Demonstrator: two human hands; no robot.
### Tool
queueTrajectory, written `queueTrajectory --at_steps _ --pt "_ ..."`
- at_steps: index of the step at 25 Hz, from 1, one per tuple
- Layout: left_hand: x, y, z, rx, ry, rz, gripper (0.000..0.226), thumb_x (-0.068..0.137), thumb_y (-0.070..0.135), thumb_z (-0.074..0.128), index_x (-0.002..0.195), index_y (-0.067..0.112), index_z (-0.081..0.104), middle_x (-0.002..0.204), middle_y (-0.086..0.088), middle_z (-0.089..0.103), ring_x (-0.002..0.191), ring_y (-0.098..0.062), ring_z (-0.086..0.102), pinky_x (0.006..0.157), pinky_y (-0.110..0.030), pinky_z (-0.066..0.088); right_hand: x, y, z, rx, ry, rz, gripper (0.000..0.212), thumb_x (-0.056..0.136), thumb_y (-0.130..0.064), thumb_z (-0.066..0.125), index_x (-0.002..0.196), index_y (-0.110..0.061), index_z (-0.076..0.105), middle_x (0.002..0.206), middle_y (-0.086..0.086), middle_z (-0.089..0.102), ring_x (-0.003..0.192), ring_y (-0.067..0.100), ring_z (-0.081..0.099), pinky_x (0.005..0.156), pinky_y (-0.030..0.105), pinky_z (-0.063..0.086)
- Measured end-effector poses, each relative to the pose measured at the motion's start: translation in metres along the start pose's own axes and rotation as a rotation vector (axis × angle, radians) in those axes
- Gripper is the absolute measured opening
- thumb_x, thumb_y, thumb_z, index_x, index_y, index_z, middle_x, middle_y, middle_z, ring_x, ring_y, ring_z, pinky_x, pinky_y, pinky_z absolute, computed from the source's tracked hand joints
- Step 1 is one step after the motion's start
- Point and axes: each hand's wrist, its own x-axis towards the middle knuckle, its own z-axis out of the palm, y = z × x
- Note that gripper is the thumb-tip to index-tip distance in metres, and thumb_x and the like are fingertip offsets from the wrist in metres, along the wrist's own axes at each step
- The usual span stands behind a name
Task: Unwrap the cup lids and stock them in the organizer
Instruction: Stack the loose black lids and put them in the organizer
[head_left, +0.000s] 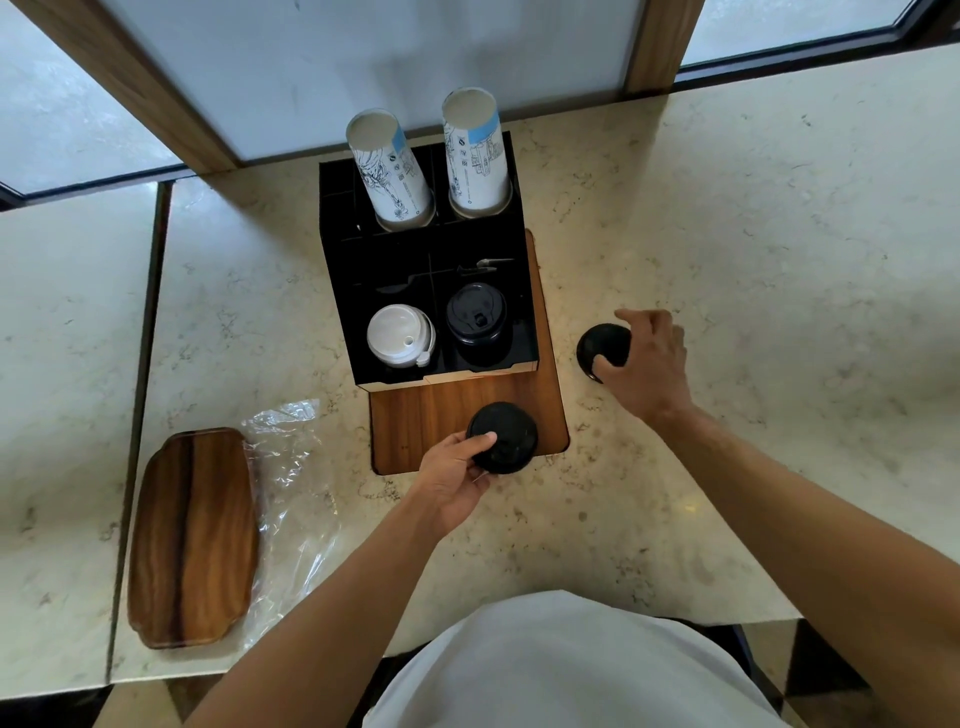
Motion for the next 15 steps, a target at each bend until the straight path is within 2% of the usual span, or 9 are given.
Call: queueTrajectory --at_steps 2,4,6,9,12,15 --pt "-0.001 0.003 -0.002 0.011 -0.017 -0.006 0.036 0.086 0.006 0.077 0.12 0.007 0.065 0.118 -0.016 0.074 0.112 -0.03 0.068 0.091 -0.041 0.06 0.016 0.006 0.002 -0.111 -0.097 0.037 0.088 0.073 -0.04 0.078 0.147 -0.022 0.034 0.143 0.012 0.036 0.132 0.035 0.036 0.11 0.05 0.034" --pt "-0.003 0.002 -0.002 0.043 -0.054 -0.018 0.035 0.088 0.009 0.076 0.121 0.007 0.065 0.109 -0.012 0.079 0.107 -0.028 0.071 0.082 -0.037 0.063 0.022 0.011 0.009 -0.174 -0.149 0.039 0.099 0.069 -0.046 0.081 0.149 -0.023 0.029 0.147 0.013 0.033 0.134 0.037 0.034 0.11 0.051 0.033" --pt "-0.006 0.002 -0.001 0.06 -0.07 -0.029 0.033 0.092 0.012 0.073 0.123 0.005 0.064 0.102 -0.009 0.08 0.102 -0.026 0.073 0.071 -0.032 0.063 0.021 0.014 0.018 -0.216 -0.177 0.046 0.098 0.069 -0.046 0.082 0.149 -0.023 0.031 0.147 0.013 0.035 0.133 0.038 0.035 0.109 0.051 0.034" --pt "-0.006 0.003 0.0 0.052 -0.06 -0.037 0.029 0.096 0.017 0.068 0.122 0.005 0.065 0.102 -0.01 0.08 0.107 -0.028 0.07 0.065 -0.03 0.061 0.014 0.018 0.022 -0.177 -0.137 0.037 0.089 0.073 -0.038 0.08 0.149 -0.021 0.036 0.145 0.012 0.04 0.131 0.035 0.037 0.109 0.05 0.036" --pt "-0.004 0.007 0.001 0.041 -0.052 -0.049 0.025 0.098 0.021 0.064 0.119 0.008 0.069 0.103 -0.01 0.08 0.113 -0.03 0.067 0.08 -0.037 0.059 -0.003 0.013 0.017 0.066 -0.057 -0.011 0.089 0.073 -0.037 0.082 0.148 -0.023 0.036 0.143 0.007 0.043 0.129 0.028 0.038 0.105 0.04 0.041" --pt "-0.002 0.008 0.001 0.041 -0.059 -0.054 0.025 0.099 0.022 0.062 0.118 0.009 0.07 0.102 -0.012 0.08 0.114 -0.032 0.065 0.094 -0.042 0.053 -0.031 -0.007 0.013 0.247 -0.122 -0.112 0.089 0.069 -0.048 0.079 0.144 -0.033 0.034 0.137 -0.004 0.043 0.123 0.015 0.038 0.095 0.025 0.038"
